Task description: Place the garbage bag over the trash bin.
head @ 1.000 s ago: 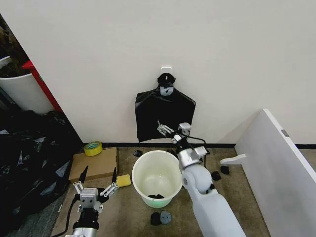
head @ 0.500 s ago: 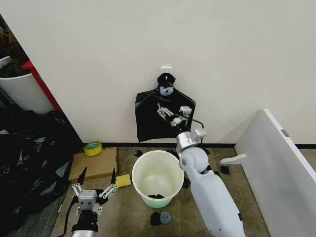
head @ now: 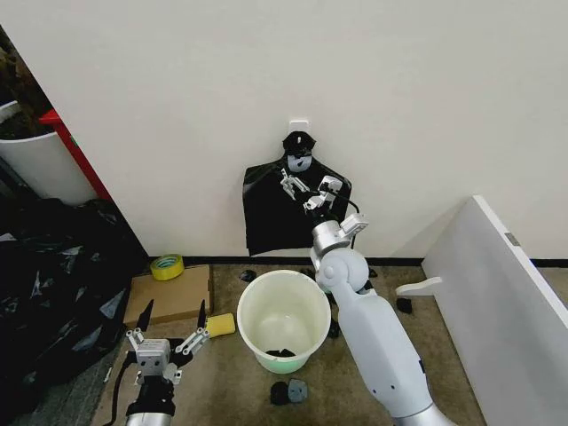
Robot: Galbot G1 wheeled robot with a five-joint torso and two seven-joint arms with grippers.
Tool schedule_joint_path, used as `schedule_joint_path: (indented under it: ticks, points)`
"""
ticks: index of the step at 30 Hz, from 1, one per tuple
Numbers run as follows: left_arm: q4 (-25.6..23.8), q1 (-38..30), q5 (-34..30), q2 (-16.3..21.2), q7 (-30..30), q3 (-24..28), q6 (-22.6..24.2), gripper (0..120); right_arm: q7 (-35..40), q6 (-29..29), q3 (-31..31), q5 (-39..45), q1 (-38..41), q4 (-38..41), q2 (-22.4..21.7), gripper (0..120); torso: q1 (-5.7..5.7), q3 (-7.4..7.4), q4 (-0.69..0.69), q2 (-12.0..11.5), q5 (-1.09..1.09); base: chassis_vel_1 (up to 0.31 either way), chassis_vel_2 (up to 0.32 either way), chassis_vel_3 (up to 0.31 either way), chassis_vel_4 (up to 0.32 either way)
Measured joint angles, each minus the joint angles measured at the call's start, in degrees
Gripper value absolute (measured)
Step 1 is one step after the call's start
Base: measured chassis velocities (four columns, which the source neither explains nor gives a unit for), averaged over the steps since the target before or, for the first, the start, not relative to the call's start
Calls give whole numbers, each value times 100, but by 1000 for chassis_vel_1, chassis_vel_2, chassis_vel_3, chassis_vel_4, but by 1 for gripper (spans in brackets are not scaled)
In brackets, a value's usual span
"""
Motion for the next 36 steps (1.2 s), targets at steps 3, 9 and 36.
schedule_joint_path:
  ticks: [3, 9, 36]
  points:
    - [-2, -4, -1, -1, 0, 3, 0, 100, 26, 0, 2, 25, 24, 3, 7, 72, 0, 0, 0, 0, 0, 0, 0, 0, 0]
    - [-2, -36, -6, 4, -3, 10, 0, 100, 63, -5, 20, 30, 28, 16, 16, 51, 0, 0, 0, 0, 0, 0, 0, 0, 0]
    - [-7, -166, 14, -19, -16, 62, 15, 100, 54, 68, -57, -342, -667, 483, -153, 0, 0, -1, -1, 0, 0, 0, 0, 0, 0]
